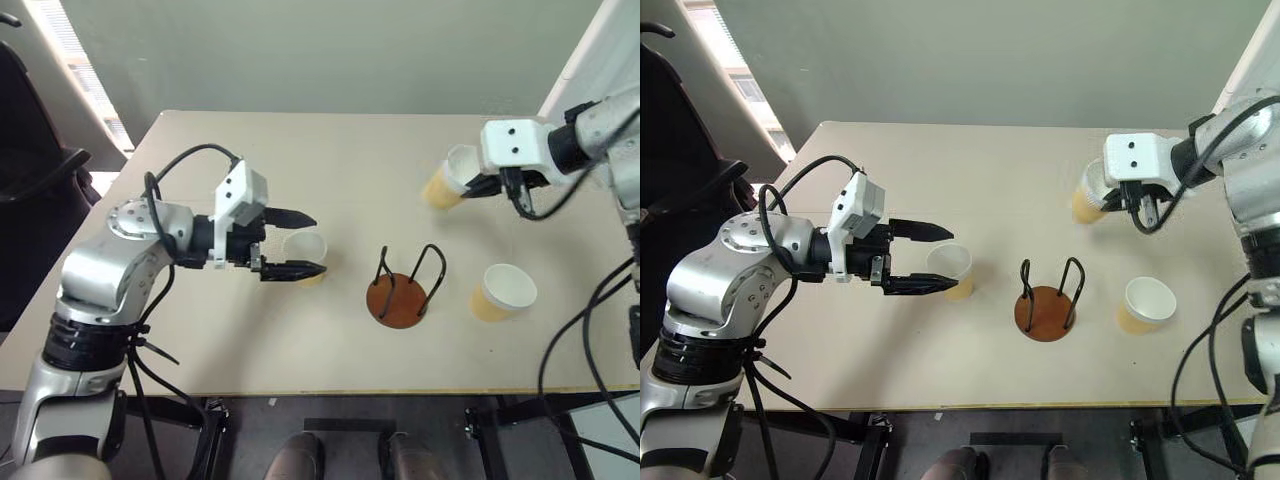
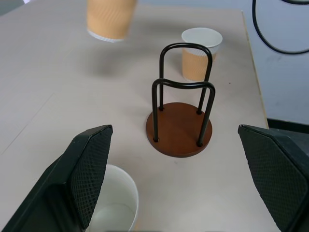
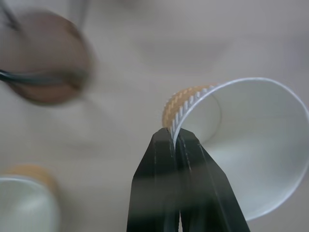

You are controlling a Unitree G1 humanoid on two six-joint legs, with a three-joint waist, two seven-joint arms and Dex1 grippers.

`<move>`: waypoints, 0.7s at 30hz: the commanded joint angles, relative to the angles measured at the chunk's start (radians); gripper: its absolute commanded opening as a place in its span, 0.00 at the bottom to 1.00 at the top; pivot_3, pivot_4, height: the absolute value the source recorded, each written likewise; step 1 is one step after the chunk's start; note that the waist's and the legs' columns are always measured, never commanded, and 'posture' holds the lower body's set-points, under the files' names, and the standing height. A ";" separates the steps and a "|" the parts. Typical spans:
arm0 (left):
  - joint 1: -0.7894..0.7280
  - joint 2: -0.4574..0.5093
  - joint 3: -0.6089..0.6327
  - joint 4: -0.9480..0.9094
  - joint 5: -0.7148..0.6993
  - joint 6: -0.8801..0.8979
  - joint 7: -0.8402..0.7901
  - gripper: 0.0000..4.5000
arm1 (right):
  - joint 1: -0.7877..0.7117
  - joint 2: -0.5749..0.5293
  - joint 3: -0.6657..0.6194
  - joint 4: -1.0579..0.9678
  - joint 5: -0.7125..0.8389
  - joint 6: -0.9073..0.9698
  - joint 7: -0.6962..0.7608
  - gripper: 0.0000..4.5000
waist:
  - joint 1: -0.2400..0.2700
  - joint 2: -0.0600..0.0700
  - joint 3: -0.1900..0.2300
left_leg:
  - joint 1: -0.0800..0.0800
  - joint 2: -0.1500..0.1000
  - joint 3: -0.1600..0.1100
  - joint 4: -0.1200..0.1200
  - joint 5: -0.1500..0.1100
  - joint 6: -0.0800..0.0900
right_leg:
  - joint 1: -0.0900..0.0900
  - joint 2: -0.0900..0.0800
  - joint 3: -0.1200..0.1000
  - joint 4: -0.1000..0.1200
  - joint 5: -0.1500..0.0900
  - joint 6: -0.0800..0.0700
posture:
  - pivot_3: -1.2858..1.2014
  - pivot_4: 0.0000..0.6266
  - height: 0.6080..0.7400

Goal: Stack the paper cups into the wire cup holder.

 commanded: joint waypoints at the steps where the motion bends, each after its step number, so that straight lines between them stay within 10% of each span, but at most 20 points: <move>1: -0.033 -0.001 -0.003 0.009 0.000 -0.036 -0.022 1.00 | -0.019 -0.066 -0.022 -0.216 0.125 0.135 0.013 0.01 | 0.000 0.000 0.000 | 0.000 0.000 0.000 0.000 0.000 0.000 | 0.000 0.000 0.000 0.000 0.000 -0.001 | 0.52 0.24 1.00; 21: -0.052 -0.015 -0.028 0.048 0.020 -0.063 -0.033 1.00 | 0.052 -0.131 0.110 -0.388 0.183 0.067 0.013 0.01 | -0.003 0.000 0.000 | 0.005 0.000 0.000 0.000 0.005 0.003 | 0.004 0.000 0.001 0.002 -0.002 -0.007 | 0.52 0.24 1.00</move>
